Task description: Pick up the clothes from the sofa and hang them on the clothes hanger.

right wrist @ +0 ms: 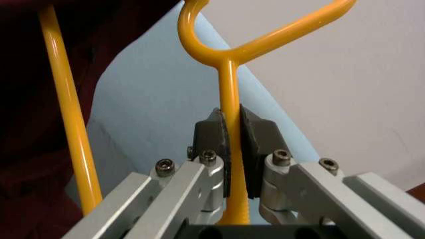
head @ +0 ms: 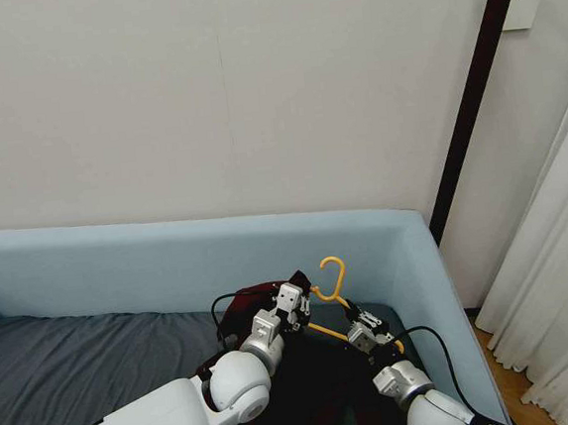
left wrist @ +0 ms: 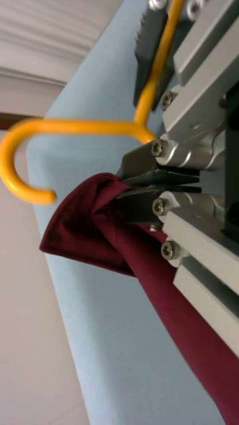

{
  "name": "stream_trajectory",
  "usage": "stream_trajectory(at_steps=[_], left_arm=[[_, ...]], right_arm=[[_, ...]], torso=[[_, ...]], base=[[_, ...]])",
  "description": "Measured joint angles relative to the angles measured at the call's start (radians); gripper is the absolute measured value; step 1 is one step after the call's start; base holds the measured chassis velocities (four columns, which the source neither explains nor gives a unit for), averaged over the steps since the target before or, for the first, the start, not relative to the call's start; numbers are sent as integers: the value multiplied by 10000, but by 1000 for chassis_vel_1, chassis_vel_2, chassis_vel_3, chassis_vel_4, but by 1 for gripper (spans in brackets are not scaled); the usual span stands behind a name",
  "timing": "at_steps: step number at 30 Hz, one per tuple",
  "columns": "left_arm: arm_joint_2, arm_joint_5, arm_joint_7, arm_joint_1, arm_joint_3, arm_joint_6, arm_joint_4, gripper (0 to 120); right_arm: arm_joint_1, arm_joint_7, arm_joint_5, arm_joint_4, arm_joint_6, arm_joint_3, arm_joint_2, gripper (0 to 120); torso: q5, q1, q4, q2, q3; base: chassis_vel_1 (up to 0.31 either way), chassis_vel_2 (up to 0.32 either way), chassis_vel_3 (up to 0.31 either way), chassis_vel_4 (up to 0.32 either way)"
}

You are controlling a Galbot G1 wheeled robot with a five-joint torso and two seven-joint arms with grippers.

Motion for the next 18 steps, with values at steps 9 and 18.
stream_trajectory(at_steps=[9, 18], left_arm=[[-109, -13, 84, -216, 269, 65, 110, 0], [-118, -78, 137, -322, 524, 272, 47, 0]], right_arm=[[-216, -124, -401, -200, 315, -5, 63, 4], [-215, -222, -462, -139, 479, 39, 10, 4]], torso=[[0, 0, 0, 0, 0], [0, 0, 1, 0, 0]], base=[[0, 0, 0, 0], [0, 0, 0, 0]])
